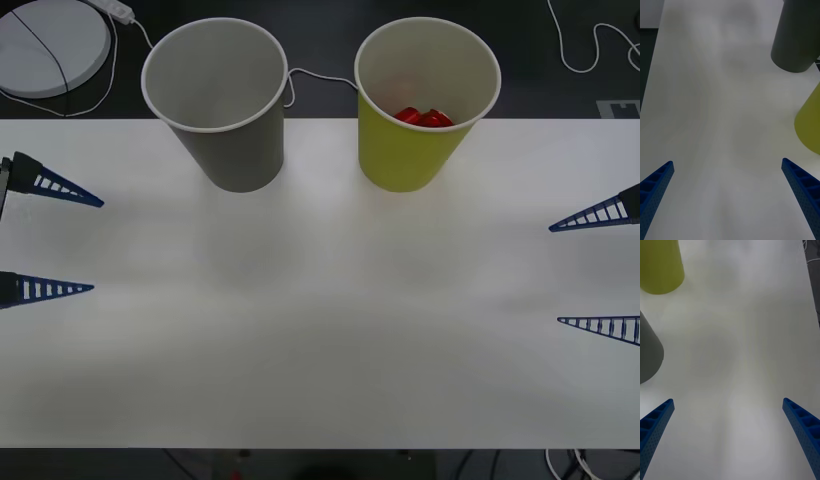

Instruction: Put the can into the green bin and the plastic bottle into the gray bin

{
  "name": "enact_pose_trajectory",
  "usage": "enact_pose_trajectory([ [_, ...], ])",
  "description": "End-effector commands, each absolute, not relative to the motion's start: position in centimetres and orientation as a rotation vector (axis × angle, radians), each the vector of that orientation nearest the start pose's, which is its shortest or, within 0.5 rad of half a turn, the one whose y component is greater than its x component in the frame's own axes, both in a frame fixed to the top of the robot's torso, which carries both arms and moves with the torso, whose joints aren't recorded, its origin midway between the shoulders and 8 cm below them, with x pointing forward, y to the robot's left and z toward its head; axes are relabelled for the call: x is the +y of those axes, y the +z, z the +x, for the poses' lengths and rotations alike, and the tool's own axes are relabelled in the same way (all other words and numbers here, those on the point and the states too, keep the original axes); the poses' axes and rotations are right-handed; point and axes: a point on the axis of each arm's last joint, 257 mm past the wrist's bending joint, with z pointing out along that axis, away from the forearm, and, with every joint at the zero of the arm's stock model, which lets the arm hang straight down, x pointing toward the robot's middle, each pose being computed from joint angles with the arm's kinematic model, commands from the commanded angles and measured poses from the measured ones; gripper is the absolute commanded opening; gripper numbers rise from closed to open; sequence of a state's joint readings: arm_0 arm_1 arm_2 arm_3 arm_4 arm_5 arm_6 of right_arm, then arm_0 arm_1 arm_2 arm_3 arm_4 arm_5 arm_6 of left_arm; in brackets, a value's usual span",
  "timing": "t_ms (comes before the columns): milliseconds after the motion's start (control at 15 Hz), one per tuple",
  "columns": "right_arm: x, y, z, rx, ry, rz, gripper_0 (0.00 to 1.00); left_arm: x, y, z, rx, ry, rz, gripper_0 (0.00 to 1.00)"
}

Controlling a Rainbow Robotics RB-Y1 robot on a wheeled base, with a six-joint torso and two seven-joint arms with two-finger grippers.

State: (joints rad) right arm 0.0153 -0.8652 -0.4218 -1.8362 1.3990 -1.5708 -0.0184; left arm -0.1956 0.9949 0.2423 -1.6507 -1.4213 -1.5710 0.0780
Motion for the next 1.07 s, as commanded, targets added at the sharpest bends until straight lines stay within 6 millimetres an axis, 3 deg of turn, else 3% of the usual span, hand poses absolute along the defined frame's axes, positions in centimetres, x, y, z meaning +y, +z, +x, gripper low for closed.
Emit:
enact_pose_trajectory([
  [67, -29.4, -14.3, 35.1, 1.47, 0.288, -1.67, 1.0, 30.8, -15.4, 39.4, 1.534, -0.274, 1.757, 1.0],
  [400, -29.4, -14.3, 35.1, 1.47, 0.288, -1.67, 1.0, 30.2, -17.6, 39.8, 1.482, -0.295, 1.745, 1.0],
  [1067, -29.4, -14.3, 35.1, 1.47, 0.288, -1.67, 1.0, 30.2, -17.6, 40.1, 1.479, -0.275, 1.755, 1.0],
])
